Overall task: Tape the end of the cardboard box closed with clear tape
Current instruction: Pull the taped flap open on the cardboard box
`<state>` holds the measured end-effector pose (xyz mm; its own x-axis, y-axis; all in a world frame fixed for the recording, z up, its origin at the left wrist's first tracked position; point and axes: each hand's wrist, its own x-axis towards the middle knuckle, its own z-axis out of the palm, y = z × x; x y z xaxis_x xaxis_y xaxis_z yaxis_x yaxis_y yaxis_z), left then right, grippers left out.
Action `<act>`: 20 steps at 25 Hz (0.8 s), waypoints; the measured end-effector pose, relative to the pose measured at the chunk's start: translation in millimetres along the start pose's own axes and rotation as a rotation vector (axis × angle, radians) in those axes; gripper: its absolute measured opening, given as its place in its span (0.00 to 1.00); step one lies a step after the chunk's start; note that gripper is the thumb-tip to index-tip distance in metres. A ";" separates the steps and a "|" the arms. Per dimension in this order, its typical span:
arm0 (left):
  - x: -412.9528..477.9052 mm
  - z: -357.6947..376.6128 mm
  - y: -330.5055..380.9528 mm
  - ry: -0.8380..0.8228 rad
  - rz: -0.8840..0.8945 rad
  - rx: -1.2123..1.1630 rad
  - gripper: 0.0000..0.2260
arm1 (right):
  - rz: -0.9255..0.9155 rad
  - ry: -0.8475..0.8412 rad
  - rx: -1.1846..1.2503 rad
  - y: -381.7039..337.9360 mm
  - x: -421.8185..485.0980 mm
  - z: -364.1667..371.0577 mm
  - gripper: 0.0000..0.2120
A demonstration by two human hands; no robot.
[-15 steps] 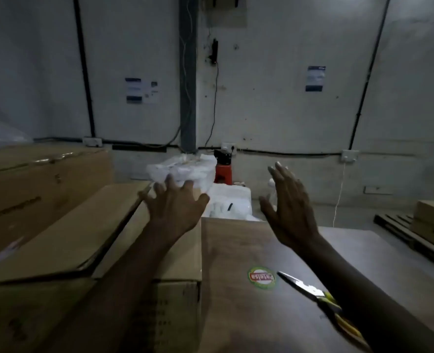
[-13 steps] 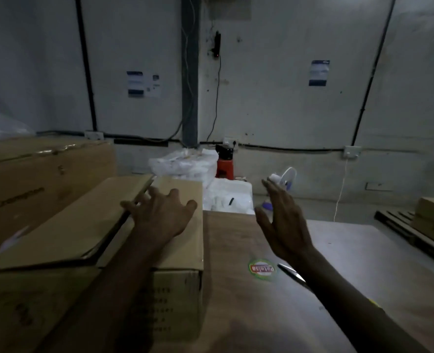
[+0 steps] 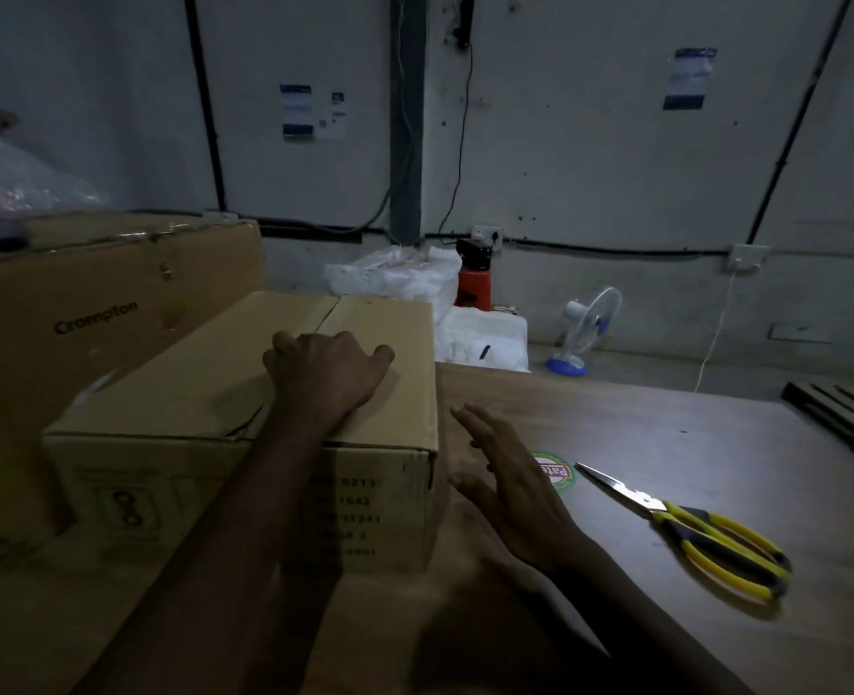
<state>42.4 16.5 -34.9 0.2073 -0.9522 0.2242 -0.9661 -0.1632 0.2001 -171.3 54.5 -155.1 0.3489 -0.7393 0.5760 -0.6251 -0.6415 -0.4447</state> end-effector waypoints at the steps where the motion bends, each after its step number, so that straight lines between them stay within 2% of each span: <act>1: 2.1 1.9 3.9 0.004 0.022 -0.006 0.27 | -0.011 0.017 0.010 -1.7 2.0 -0.2 0.29; 7: 29.2 20.8 62.6 -0.028 0.346 -0.071 0.21 | -0.013 0.231 -0.114 14.3 2.2 -15.3 0.27; 10: 41.8 24.4 91.7 -0.105 0.451 -0.447 0.14 | 0.062 0.283 -0.188 21.0 -2.6 -27.7 0.26; 12: 42.1 21.8 102.6 -0.094 0.458 -0.629 0.10 | 0.122 0.312 -0.230 24.5 -4.9 -35.5 0.26; 13: 38.1 21.1 104.1 -0.017 0.461 -0.645 0.09 | 0.152 0.317 -0.225 25.5 -5.4 -37.5 0.26; 16: 19.3 28.4 90.8 0.424 0.377 -0.564 0.08 | 0.178 0.312 -0.169 26.1 -7.2 -37.0 0.25; 17: 12.3 30.9 81.0 0.517 0.320 -0.547 0.10 | 0.174 0.306 -0.162 25.5 -7.2 -36.7 0.25; 18: 7.0 34.6 69.5 0.536 0.246 -0.539 0.11 | 0.168 0.300 -0.160 25.5 -7.0 -36.6 0.25; 20: -1.1 42.2 50.4 0.447 0.103 -0.555 0.11 | 0.169 0.295 -0.142 25.2 -7.0 -37.5 0.24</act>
<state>-13.0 -1.5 -65.3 0.2777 -0.7393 0.6134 -0.7882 0.1897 0.5854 -215.7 51.2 -144.7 0.0291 -0.7278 0.6852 -0.7548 -0.4654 -0.4623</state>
